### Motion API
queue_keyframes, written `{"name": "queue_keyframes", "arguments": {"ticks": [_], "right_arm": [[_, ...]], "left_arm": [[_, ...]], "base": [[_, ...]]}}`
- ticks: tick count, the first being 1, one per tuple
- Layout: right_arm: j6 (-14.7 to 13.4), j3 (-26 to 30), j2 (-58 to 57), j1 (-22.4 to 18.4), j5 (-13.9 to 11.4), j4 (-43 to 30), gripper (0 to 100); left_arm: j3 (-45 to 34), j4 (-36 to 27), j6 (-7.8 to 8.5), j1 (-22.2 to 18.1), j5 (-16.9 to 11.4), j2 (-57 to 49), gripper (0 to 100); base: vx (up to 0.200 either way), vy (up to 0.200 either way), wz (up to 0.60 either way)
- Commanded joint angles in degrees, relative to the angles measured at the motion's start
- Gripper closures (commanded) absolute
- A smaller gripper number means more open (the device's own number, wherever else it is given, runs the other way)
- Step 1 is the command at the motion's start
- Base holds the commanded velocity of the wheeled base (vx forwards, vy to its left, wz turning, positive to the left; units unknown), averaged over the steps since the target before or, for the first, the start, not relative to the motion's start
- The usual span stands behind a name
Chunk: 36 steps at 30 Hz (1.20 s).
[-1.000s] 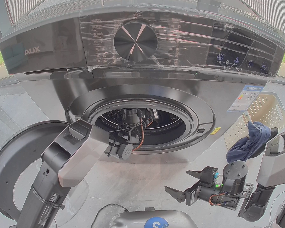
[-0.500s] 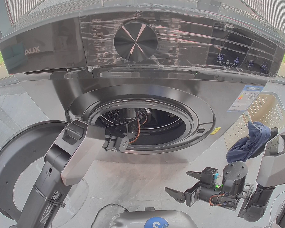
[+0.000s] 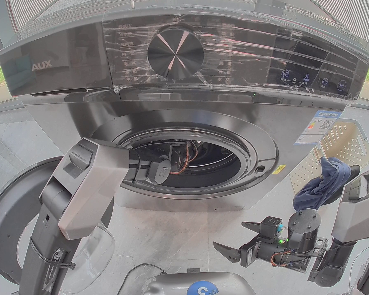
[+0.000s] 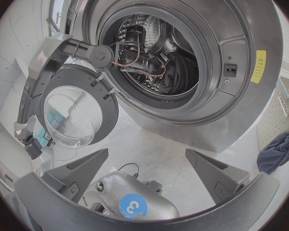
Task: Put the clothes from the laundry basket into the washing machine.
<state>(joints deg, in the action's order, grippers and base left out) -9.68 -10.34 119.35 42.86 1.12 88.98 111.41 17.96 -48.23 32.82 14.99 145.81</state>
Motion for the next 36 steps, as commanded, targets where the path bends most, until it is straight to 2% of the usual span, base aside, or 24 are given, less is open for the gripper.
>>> {"name": "queue_keyframes", "arguments": {"ticks": [1, 3, 7, 13, 17, 19, 21, 24, 36], "right_arm": [[0.01, -0.12, 0.10, 0.03, 0.02, 0.67, 0], [0.01, -0.03, 0.10, 0.03, 0.02, 0.67, 0], [0.01, -0.03, 0.10, 0.03, 0.02, 0.67, 0], [0.01, -0.03, 0.10, 0.03, 0.02, 0.67, 0], [0.01, 0.05, 0.19, 0.03, -0.07, 0.67, 0], [0.01, 0.05, 0.19, 0.12, 0.02, 0.67, 0], [0.01, 0.05, 0.19, 0.03, 0.02, 0.67, 0], [0.01, 0.05, 0.36, 0.03, 0.02, 0.67, 0], [0.01, -0.03, 0.62, 0.03, -0.07, 0.67, 0]], "left_arm": [[-1.63, -7.06, -3.10, 0.67, -0.76, -6.33, 0], [-1.63, -11.89, -4.16, 0.76, -1.02, -7.91, 0], [-1.90, -14.79, -4.24, 1.20, -1.02, -8.79, 0], [-5.59, -13.47, -3.72, 1.64, -0.93, -8.00, 0], [-8.23, -7.85, -3.45, 1.72, -2.07, -6.24, 0], [-8.14, -5.21, -2.49, 1.37, -2.60, -4.92, 0], [-7.00, -3.02, -0.47, 0.93, -2.78, -2.99, 0], [-4.01, -2.05, 1.56, -0.12, -2.78, -0.35, 0], [2.76, -3.02, 2.26, -1.09, -1.99, 4.04, 0]], "base": [[0.000, 0.000, 0.00], [0.000, 0.000, 0.00], [0.000, 0.000, 0.00], [0.000, 0.000, 0.00], [0.000, 0.000, 0.00], [0.000, 0.000, 0.00], [0.000, 0.000, 0.00], [0.000, 0.000, 0.00], [0.000, 0.000, 0.00]]}}
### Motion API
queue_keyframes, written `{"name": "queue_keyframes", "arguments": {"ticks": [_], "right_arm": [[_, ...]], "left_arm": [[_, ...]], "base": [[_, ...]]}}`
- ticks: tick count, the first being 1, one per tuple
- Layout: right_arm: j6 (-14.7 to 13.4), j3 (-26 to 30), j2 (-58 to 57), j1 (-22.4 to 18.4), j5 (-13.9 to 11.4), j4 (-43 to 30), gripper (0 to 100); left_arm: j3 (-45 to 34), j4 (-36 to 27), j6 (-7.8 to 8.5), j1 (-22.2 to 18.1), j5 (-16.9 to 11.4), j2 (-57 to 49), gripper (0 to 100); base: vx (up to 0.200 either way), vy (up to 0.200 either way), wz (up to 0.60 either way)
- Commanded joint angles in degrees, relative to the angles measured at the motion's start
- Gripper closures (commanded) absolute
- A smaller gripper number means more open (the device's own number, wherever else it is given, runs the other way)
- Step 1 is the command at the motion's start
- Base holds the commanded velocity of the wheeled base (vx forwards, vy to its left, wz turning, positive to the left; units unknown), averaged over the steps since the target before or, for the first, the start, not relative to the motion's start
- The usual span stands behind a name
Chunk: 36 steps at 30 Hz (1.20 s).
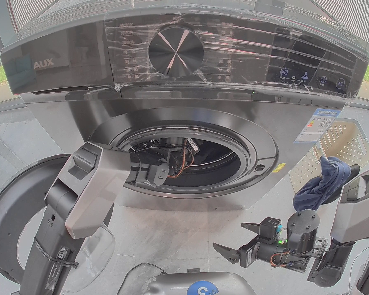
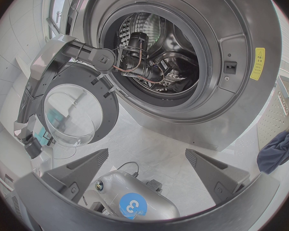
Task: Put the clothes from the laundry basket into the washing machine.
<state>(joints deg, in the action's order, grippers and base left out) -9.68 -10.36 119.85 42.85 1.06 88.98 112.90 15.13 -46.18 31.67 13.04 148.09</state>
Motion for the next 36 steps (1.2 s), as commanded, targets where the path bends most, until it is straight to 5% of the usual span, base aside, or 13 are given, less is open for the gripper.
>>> {"name": "queue_keyframes", "arguments": {"ticks": [1, 6, 8, 11, 13, 14, 15, 16, 25, 33, 36], "right_arm": [[0.01, -0.01, 0.12, 0.04, -0.01, 0.67, 0], [0.01, 0.08, 0.12, 0.04, -0.01, 0.67, 0], [0.01, -0.01, 0.12, 0.04, -0.01, 0.67, 0], [0.01, 0.08, 0.12, 0.04, -0.01, 0.67, 0], [0.01, 0.08, 0.12, 0.04, 0.08, 0.67, 0], [0.01, 0.17, 0.12, 0.04, -0.01, 0.67, 0], [0.01, 0.17, 0.12, -0.05, -0.01, 0.67, 0], [0.01, 0.17, 0.12, -0.05, -0.01, 0.67, 0], [0.01, 0.17, 0.12, 0.04, 0.08, 0.67, 0], [0.01, 0.17, 0.12, 0.04, 0.08, 0.67, 0], [0.01, 0.17, 0.30, 0.04, 0.08, 0.67, 0]], "left_arm": [[1.27, -0.19, 0.21, 0.06, -0.04, 1.76, 0], [1.69, 2.19, 2.67, 0.50, 0.14, 2.55, 0], [1.10, 6.05, 6.36, 0.67, 1.63, 2.64, 0], [-1.19, 15.28, 12.96, 0.85, 1.99, 3.34, 0], [-4.62, 23.10, 19.37, 0.85, 1.81, 3.43, 0], [-7.34, 27.59, 23.15, 0.76, 1.55, 3.26, 0], [-14.02, 34.97, 31.24, 0.41, 0.58, 2.55, 0], [-15.34, 35.85, 32.47, 0.41, 0.49, 2.11, 0], [-31.86, 38.05, 37.21, 1.64, -1.79, -6.24, 0], [-46.10, 49.12, 41.87, 3.31, -4.25, -11.60, 0], [-51.55, 50.17, 42.05, 4.45, -4.34, -14.41, 0]], "base": [[0.000, 0.000, 0.00], [0.000, 0.000, 0.00], [0.000, 0.000, 0.00], [0.000, 0.000, 0.00], [0.000, 0.000, 0.00], [0.000, 0.000, 0.00], [0.000, 0.000, 0.00], [0.000, 0.000, 0.00], [0.000, 0.000, 0.00], [0.000, 0.000, 0.00], [0.000, 0.000, 0.00]]}}
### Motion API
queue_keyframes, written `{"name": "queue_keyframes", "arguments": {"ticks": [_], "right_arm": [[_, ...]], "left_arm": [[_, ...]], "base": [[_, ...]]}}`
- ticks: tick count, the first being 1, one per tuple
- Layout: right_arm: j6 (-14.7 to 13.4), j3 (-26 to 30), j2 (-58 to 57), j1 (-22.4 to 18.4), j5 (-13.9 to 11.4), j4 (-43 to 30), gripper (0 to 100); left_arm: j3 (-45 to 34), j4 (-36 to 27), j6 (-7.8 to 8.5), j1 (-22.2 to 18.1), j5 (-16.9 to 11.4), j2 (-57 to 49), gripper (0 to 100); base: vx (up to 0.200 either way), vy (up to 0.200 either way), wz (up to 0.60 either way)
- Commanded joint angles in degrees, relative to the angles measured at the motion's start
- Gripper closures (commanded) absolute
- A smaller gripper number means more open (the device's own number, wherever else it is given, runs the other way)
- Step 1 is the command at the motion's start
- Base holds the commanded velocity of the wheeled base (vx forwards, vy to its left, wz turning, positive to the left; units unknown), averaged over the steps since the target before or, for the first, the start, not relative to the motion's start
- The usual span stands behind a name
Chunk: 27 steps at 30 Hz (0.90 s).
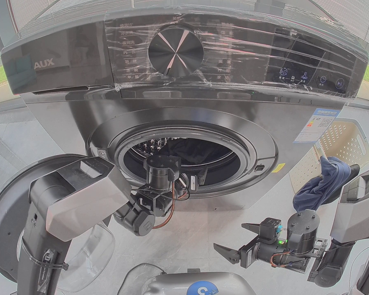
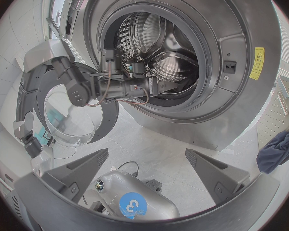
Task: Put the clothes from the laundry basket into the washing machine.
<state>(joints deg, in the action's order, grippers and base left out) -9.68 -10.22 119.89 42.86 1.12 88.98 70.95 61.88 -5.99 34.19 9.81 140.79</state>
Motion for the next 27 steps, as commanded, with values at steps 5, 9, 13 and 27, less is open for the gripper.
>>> {"name": "queue_keyframes", "arguments": {"ticks": [5, 9, 13, 27], "right_arm": [[0.01, 0.11, 0.34, 0.03, 0.02, 0.67, 0], [0.01, 0.20, 0.08, -0.15, -0.07, 0.67, 0], [0.01, 0.46, -0.01, -0.15, -0.07, 0.67, 0], [0.01, 2.83, -5.90, -0.24, -0.07, 0.58, 0]], "left_arm": [[-17.60, 6.85, 1.85, 3.60, -1.20, -11.06, 0], [-25.07, 12.74, 1.77, 5.36, -1.02, -15.54, 0], [-30.17, 15.82, 1.77, 5.44, -1.02, -19.85, 0], [-45.72, 23.11, 1.50, 11.86, 1.26, -29.34, 0]], "base": [[0.000, 0.000, 0.00], [0.000, 0.000, 0.00], [0.000, 0.000, 0.00], [0.000, 0.000, 0.00]]}}
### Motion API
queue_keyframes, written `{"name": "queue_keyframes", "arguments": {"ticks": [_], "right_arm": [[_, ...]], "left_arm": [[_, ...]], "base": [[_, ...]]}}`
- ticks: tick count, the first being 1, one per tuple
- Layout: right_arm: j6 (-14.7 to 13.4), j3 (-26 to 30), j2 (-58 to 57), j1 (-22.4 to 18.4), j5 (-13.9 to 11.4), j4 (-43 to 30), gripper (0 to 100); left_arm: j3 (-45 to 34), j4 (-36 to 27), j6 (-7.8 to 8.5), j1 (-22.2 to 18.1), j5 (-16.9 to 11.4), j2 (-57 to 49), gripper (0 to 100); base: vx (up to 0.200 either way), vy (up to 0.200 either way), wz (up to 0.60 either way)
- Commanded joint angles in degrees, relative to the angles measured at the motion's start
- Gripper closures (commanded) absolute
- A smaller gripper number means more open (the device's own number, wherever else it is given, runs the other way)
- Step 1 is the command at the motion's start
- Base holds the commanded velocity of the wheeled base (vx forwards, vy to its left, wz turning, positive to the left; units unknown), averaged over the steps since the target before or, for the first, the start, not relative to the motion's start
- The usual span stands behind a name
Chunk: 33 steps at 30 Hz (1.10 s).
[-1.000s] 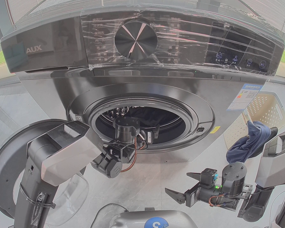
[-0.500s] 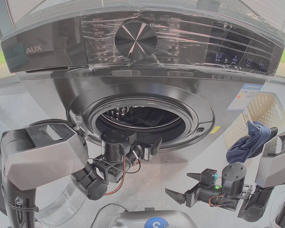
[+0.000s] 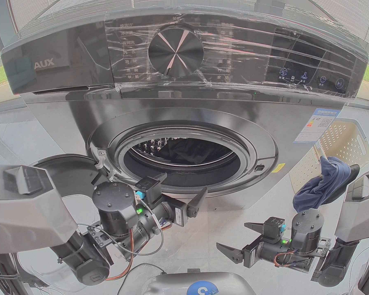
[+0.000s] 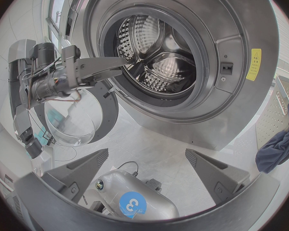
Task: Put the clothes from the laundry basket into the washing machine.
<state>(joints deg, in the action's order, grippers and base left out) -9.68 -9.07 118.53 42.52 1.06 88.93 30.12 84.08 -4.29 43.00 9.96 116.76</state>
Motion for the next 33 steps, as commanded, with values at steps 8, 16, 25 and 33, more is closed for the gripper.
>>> {"name": "queue_keyframes", "arguments": {"ticks": [8, 16, 25, 33], "right_arm": [[0.28, 9.07, -19.04, -0.51, -0.01, 0.54, 0], [0.89, 9.07, -35.91, -7.01, 2.81, -1.65, 0], [2.21, 9.07, -64.21, -13.17, 4.12, -34.35, 0], [4.67, 9.07, -86.80, -21.60, 4.48, -54.48, 0]], "left_arm": [[-18.26, 2.41, -1.42, 6.40, 1.82, -18.76, 0], [-29.60, 2.32, -0.37, 6.22, 2.26, -30.98, 0], [-30.12, -17.19, 3.76, 1.12, 2.78, -54.10, 0], [-30.12, -36.53, 3.15, -4.76, 1.03, -73.43, 0]], "base": [[0.000, 0.000, 0.00], [0.000, 0.000, 0.00], [-0.156, 0.000, 0.00], [-0.150, 0.000, 0.00]]}}
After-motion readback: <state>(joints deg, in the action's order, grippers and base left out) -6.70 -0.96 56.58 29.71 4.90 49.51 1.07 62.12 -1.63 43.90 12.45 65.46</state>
